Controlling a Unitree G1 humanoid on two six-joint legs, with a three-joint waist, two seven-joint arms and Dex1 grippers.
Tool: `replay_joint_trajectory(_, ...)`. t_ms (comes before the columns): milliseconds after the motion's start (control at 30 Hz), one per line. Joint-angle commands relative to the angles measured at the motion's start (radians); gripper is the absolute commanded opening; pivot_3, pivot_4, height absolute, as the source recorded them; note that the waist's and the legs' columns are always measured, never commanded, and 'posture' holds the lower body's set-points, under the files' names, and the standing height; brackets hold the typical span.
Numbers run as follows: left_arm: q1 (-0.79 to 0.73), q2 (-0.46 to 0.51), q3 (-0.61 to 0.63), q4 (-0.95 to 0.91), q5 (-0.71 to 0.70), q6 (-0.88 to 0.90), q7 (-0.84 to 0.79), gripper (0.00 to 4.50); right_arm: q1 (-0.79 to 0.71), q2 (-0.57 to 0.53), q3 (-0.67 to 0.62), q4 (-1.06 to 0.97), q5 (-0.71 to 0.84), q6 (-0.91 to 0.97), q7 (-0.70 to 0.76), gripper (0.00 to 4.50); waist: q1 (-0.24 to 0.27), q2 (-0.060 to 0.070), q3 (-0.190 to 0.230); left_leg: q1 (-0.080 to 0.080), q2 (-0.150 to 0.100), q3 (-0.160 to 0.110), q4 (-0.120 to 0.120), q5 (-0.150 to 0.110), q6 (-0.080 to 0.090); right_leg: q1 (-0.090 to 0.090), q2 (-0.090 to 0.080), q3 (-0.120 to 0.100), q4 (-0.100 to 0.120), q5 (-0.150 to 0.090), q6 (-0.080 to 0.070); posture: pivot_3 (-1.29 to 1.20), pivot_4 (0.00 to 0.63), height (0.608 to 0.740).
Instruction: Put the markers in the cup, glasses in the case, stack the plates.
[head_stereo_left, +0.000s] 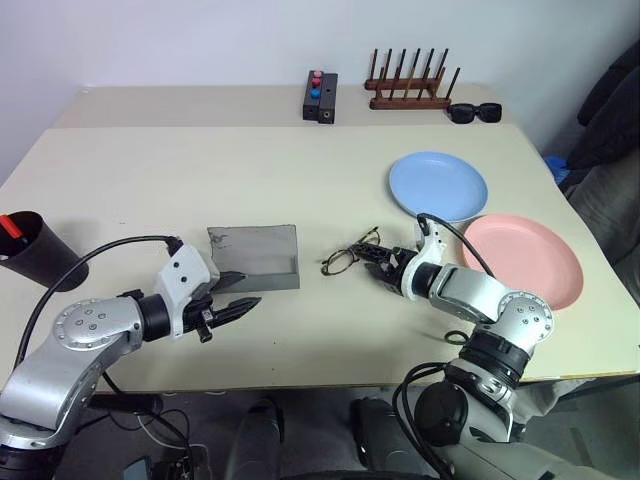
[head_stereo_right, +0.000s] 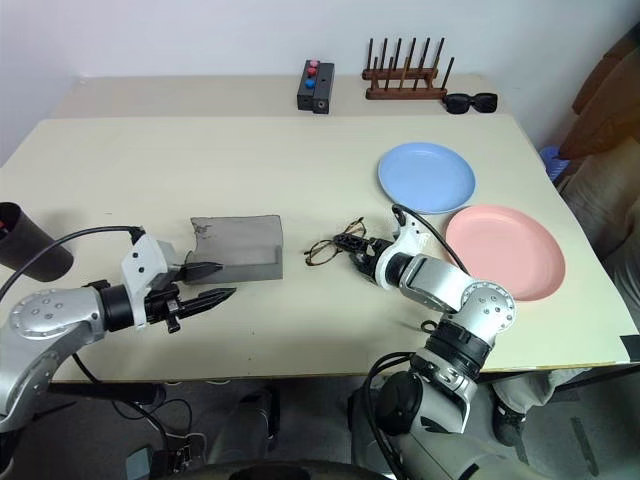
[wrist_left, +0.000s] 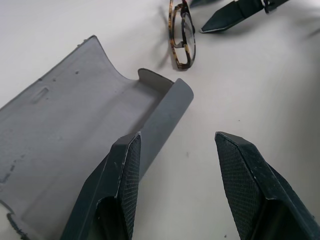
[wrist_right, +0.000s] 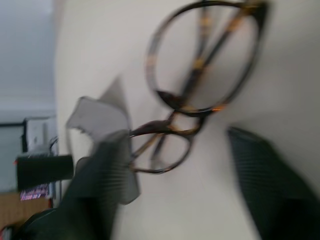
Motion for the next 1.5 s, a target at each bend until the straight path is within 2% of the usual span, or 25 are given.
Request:
replay_joint_trajectory(33,-0.006,0.010,0.026,-0.034,-0.017,-0.004,-0.003,2.40,0.004,0.097,0.015,0.019,0.098,-0.073,-0.112,1.05,-0.004,0.001,0.000,0.000,0.000,0.000,0.000,0.000,0.000,-0.001,0.000,0.000,0.000,0.000,0.000,0.00,0.150,0.740)
replay_joint_trajectory(100,-0.005,0.011,0.027,-0.034,-0.019,-0.004,-0.002,2.40,0.015,0.085,0.050,0.030,0.154,-0.104,-0.153,0.02,-0.012,0.001,0.001,-0.001,0.000,0.000,-0.001,0.000,0.000,-0.002,0.000,0.000,0.000,0.000,0.000,0.00,0.150,0.740)
replay_joint_trajectory(400,-0.002,0.011,0.028,-0.037,-0.020,-0.001,0.004,2.40,0.091,-0.021,0.264,0.043,0.421,-0.254,-0.251,0.02,-0.015,0.002,0.001,-0.002,0.001,0.000,-0.002,-0.003,0.005,-0.003,0.001,0.000,0.000,-0.001,0.001,0.00,0.150,0.740)
replay_joint_trajectory(500,-0.001,0.010,0.027,-0.037,-0.020,-0.001,0.005,2.40,0.118,-0.060,0.338,0.031,0.495,-0.308,-0.275,0.77,-0.015,0.002,0.001,-0.003,0.001,0.000,-0.002,-0.003,0.005,-0.003,0.001,0.000,0.000,-0.001,0.001,0.00,0.150,0.740)
replay_joint_trajectory(667,-0.002,0.010,0.024,-0.035,-0.018,-0.002,0.005,2.40,0.160,-0.136,0.447,0.022,0.578,-0.409,-0.312,3.24,-0.014,0.002,0.001,-0.003,0.001,0.001,-0.001,-0.003,0.005,-0.003,0.001,0.001,-0.001,-0.001,0.001,0.00,0.150,0.740)
replay_joint_trajectory(1033,-0.001,0.012,0.026,-0.035,-0.015,-0.005,0.004,2.40,0.187,-0.228,0.587,0.004,0.598,-0.591,-0.301,3.24,-0.013,0.002,0.001,-0.003,0.001,0.002,-0.001,-0.003,0.006,-0.004,0.001,0.002,-0.001,-0.001,0.000,0.00,0.150,0.740)
replay_joint_trajectory(1500,-0.005,0.013,0.023,-0.033,-0.012,-0.006,0.004,2.40,0.155,-0.241,0.624,0.039,0.485,-0.718,-0.239,3.24,-0.012,0.002,0.001,-0.003,0.001,0.004,-0.001,-0.003,0.006,-0.004,-0.001,0.004,-0.003,0.000,-0.001,0.00,0.150,0.740)
